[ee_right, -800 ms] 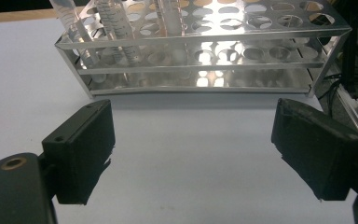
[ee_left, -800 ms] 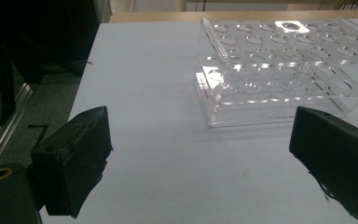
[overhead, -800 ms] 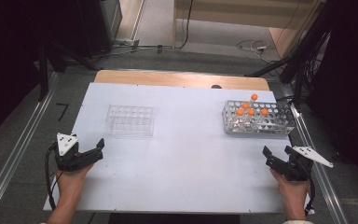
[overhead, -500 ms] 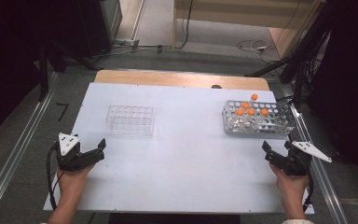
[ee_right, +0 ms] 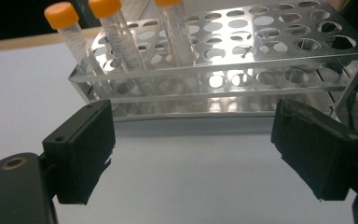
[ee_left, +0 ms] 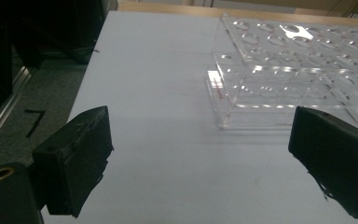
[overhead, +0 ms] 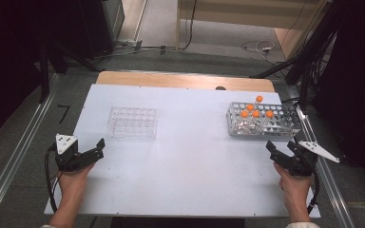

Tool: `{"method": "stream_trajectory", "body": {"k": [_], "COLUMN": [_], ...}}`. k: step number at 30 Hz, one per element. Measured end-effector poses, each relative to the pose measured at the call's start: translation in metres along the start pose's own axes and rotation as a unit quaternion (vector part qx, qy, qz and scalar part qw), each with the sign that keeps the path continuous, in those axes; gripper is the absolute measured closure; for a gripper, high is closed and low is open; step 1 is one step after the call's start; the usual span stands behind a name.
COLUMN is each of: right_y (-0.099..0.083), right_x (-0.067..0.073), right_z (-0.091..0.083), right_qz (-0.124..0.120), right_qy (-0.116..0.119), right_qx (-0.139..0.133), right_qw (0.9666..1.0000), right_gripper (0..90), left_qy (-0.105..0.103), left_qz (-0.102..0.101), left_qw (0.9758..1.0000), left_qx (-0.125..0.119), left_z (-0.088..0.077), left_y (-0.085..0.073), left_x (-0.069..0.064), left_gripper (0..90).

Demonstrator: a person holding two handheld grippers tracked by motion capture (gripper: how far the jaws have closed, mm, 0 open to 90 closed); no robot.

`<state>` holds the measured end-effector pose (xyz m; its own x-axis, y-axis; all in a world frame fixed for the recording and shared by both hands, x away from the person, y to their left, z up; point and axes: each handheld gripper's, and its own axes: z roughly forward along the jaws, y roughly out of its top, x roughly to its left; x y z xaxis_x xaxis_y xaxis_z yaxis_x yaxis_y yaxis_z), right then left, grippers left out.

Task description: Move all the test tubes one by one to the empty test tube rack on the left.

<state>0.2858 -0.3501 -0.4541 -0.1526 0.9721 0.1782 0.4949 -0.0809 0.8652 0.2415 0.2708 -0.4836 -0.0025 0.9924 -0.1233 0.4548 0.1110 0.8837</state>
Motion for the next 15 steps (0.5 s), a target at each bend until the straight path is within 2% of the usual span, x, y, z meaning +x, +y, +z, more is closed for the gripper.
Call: {"method": "stream_trajectory", "body": {"k": [2,4,5,11,15], "right_y": [-0.0008,-0.0016,-0.0017,-0.0009,0.0006], "right_x": [0.0012,0.0022,0.0029,0.0032,0.0029], "right_z": [0.0012,0.0025,0.0035,0.0037,0.0034], "right_qz": [-0.009,-0.009,-0.020,-0.028,-0.027], "right_qy": [-0.001,-0.002,-0.007,-0.013,-0.016], "right_qx": [0.005,0.007,0.010,0.009,0.006], "right_qw": [0.9999,0.9999,0.9997,0.9995,0.9995], "right_gripper": [12.0,12.0,12.0,12.0,12.3], "left_qy": [0.004,0.004,0.004,0.014,0.026], "left_qz": [-0.012,-0.013,-0.014,0.008,0.009], "left_qw": [0.9999,0.9999,0.9998,0.9998,0.9995], "left_qx": [-0.005,-0.010,-0.014,-0.013,-0.017], "left_z": [-0.0005,-0.0010,-0.0011,0.0034,0.0062], "left_y": [0.0001,0.0023,0.0025,0.0034,0.0053], "left_x": [0.0033,0.0048,0.0047,0.0007,0.0027], "left_gripper": [7.2,7.2,7.2,7.2,7.3]}}
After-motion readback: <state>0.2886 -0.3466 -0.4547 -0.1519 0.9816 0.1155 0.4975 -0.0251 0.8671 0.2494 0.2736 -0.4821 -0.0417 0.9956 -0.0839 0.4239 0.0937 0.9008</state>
